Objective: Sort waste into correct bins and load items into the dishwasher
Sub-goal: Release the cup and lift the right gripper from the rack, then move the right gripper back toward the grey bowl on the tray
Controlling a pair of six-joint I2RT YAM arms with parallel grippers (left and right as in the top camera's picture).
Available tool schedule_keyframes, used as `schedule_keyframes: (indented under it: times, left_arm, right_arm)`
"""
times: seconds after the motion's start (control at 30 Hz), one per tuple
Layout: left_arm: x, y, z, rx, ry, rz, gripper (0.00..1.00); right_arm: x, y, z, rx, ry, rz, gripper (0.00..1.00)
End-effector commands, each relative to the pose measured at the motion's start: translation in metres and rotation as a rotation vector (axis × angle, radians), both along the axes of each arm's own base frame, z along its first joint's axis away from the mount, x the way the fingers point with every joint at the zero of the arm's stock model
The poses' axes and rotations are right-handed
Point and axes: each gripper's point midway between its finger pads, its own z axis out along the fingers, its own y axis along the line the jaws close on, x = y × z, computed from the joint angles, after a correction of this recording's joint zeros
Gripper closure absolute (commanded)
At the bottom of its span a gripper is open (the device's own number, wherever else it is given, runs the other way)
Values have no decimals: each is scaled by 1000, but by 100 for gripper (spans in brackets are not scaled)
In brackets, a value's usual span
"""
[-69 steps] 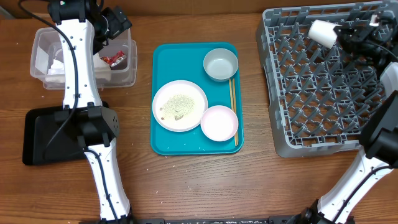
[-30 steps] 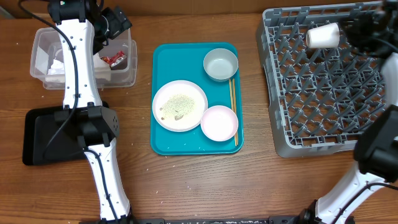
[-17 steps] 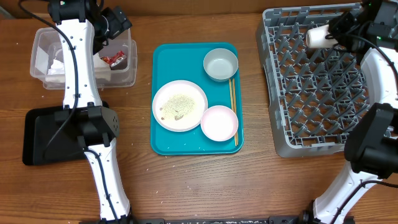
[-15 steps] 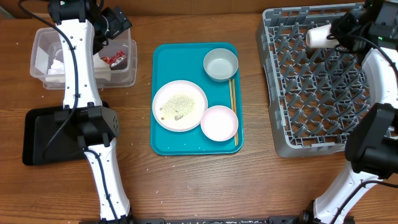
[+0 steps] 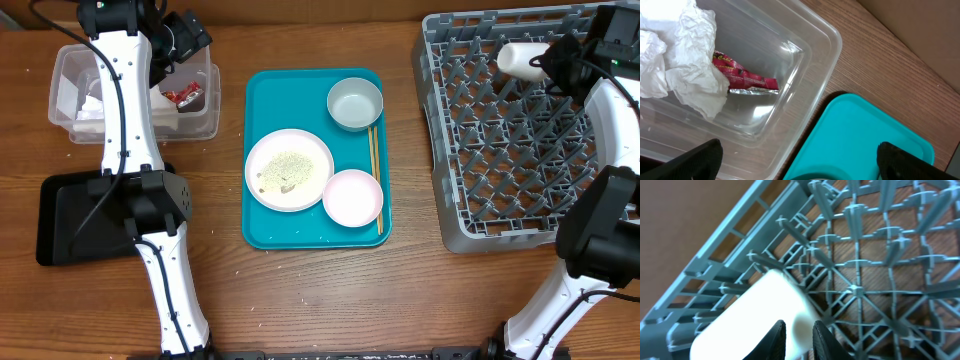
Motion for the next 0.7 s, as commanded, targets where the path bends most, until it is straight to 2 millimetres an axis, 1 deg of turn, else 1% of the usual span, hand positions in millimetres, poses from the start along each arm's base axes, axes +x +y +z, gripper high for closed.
schedule_keyframes:
  times: [0.0,0.1,0.17,0.23,0.33,0.37,0.43,0.53,0.67]
  left_arm:
    - [-1,-1,12,-6,-26,2,0]
    - [-1,-1,12,-6,-26,2,0]
    - [-1,-1,12,-6,-26,1,0]
    - [-1,-1,12,-6,-26,2,0]
    - [-1,-1,12,-6,-26,2,0]
    - [-1,-1,12,-6,-26,1,0]
    - [-1,-1,12,-6,-26,2,0]
    - [-1,-1,12,-6,-26,2,0]
    - [-1,-1,12,-6,-26,2,0]
  right_arm:
    - [-6,-13,8,-35,1,-55,81]
    - [-10,-12,27,-41,-26,-55,85]
    - [-10,-6,46,-48,-61,-43,85]
    - [-11,3,65,-52,-97,-25,85]
    - [-9,24,92,-56,-159,32,82]
    - [-7,35,101,-53,-181,68,81]
    - [-3,58,110,-35,-209,130,77]
    - [4,110,114,8,-234,301,64]
    - [0,183,112,21,-226,532,48]
